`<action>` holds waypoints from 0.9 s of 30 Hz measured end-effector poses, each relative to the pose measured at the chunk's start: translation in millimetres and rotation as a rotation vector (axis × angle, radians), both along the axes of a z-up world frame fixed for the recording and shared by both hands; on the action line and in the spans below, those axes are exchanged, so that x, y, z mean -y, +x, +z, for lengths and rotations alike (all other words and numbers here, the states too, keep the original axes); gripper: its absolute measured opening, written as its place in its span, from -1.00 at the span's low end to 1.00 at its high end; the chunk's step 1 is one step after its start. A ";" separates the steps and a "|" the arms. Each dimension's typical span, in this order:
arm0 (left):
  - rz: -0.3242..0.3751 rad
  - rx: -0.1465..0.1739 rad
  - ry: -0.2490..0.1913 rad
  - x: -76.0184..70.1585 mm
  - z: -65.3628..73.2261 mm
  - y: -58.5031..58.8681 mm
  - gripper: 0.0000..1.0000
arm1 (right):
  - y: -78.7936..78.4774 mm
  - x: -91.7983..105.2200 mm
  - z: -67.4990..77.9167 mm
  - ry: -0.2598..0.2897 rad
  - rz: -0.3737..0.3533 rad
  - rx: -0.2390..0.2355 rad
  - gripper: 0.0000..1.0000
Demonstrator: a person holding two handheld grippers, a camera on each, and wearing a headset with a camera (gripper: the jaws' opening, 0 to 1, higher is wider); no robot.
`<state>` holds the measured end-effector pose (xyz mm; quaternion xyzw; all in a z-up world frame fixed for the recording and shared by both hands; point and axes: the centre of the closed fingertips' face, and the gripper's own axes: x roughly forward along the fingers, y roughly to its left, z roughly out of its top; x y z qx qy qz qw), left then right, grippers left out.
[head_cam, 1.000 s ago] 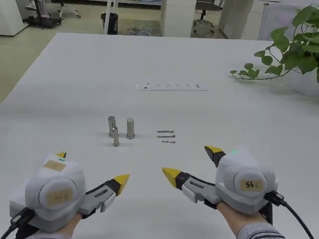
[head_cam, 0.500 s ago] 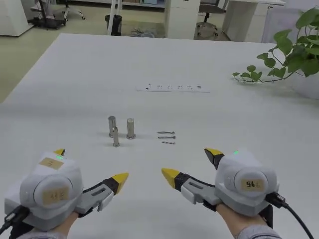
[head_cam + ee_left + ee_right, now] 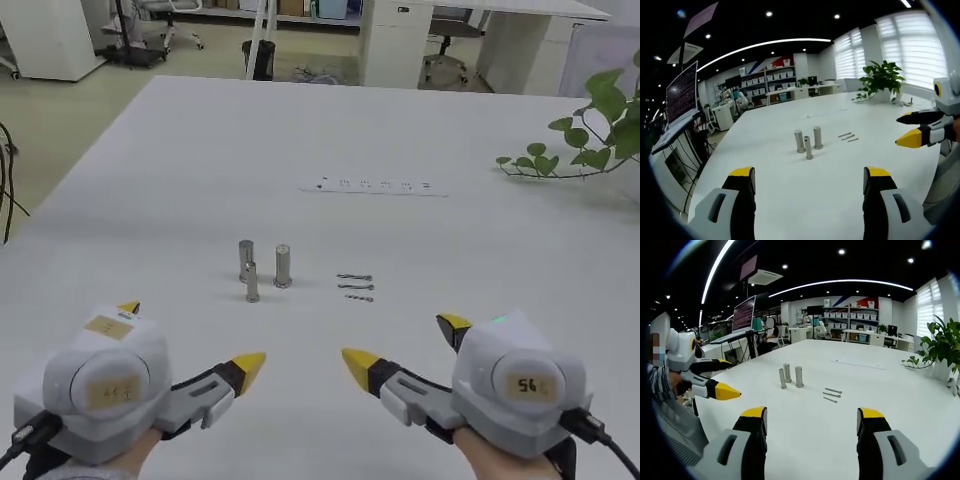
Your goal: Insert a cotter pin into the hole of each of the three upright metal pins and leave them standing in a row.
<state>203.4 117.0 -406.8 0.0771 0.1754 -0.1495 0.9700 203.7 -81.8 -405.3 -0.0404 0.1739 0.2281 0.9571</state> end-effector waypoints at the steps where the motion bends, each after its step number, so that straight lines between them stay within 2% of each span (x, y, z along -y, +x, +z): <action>1: -0.002 -0.002 -0.003 0.5 -0.4 0.1 0.77 | -0.1 -0.3 0.0 -0.002 0.002 0.000 0.42; 3: -0.004 -0.005 -0.007 1.4 -1.6 -0.4 0.77 | 0.5 0.3 0.3 -0.006 0.001 0.007 0.42; 7: -0.009 -0.017 0.001 2.2 -4.1 -1.1 0.81 | -0.2 1.9 -4.3 -0.007 -0.004 -0.013 0.43; 12: -0.010 -0.003 -0.011 2.9 -0.2 -0.5 0.84 | -0.8 -0.2 -1.8 -0.006 0.002 -0.009 0.43; 16: -0.016 -0.008 -0.008 3.8 0.0 -1.1 0.87 | -1.0 0.1 -1.3 0.009 0.000 -0.015 0.43; 20: -0.020 -0.002 -0.015 5.3 1.9 -1.5 0.91 | -1.8 -0.1 -2.6 -0.004 0.003 -0.020 0.43; 22: -0.023 -0.010 -0.008 5.4 -0.1 -1.5 0.93 | -1.8 -0.9 -1.8 0.000 0.005 -0.019 0.43; 24: -0.032 -0.009 -0.026 8.1 0.9 -1.5 0.96 | -1.7 -1.2 -1.4 0.000 0.007 -0.018 0.43; 27: -0.033 -0.024 -0.026 8.4 -1.4 -2.6 0.96 | -2.1 -1.4 -2.7 0.001 0.008 -0.026 0.42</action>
